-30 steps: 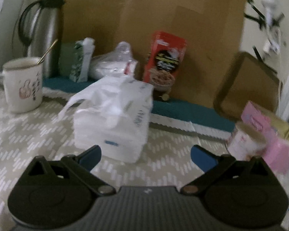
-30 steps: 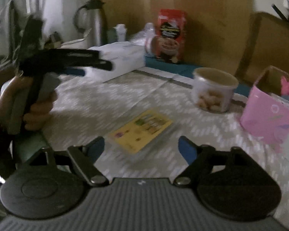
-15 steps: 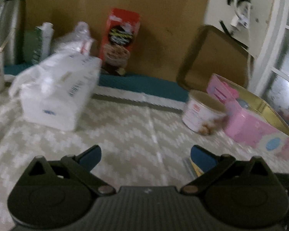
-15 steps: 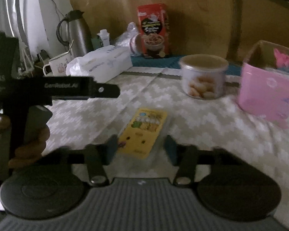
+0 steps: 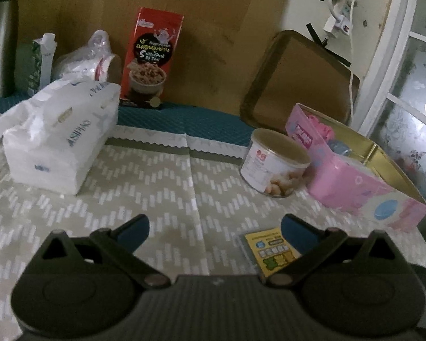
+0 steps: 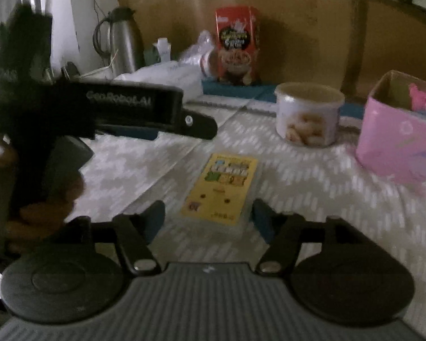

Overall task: Organize soft objects
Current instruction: 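Close the left gripper on the yellow card, then carry the yellow card with the left gripper into the tin and release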

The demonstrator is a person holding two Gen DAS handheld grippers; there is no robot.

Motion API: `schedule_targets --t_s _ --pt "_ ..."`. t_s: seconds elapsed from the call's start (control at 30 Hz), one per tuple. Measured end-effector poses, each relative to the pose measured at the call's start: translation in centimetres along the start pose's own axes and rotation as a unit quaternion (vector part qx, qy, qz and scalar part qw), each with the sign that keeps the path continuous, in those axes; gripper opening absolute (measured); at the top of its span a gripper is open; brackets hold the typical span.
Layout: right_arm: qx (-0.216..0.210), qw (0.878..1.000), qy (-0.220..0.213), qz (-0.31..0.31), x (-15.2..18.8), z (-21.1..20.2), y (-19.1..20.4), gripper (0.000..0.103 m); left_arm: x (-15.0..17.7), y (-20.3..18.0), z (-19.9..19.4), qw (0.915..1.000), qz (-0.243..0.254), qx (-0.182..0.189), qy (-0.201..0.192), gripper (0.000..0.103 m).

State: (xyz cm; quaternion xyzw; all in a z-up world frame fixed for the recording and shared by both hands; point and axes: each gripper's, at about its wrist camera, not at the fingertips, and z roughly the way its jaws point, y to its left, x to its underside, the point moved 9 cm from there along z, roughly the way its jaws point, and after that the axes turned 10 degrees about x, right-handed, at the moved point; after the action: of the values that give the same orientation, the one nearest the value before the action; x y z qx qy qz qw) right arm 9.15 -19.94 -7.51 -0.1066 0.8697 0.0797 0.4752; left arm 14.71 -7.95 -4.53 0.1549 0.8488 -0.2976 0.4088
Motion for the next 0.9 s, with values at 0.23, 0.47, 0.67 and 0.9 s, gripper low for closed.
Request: schedule_targets --t_s 0.23,0.47,0.67,0.9 --pt "0.011 1.0 0.002 -0.013 1.2 -1.9 -3.0 0.064 0.3 -0.7 0.3 0.9994 0.03 -0.007 0.015 0.103" --pt "0.042 0.998 -0.016 -0.042 5.2 -7.2 -7.7 0.065 1.9 -6.0 3.5 0.9911 0.102 0.046 0.071 0.103" --pt "0.159 0.987 -0.023 0.029 7.5 -10.2 -13.9 0.082 2.8 -12.8 5.8 0.9731 0.151 0.137 0.107 0.103" --pt "0.155 0.986 -0.052 0.045 8.3 -11.4 -14.0 0.081 4.0 -18.1 8.0 0.9571 0.168 0.187 0.145 0.102"
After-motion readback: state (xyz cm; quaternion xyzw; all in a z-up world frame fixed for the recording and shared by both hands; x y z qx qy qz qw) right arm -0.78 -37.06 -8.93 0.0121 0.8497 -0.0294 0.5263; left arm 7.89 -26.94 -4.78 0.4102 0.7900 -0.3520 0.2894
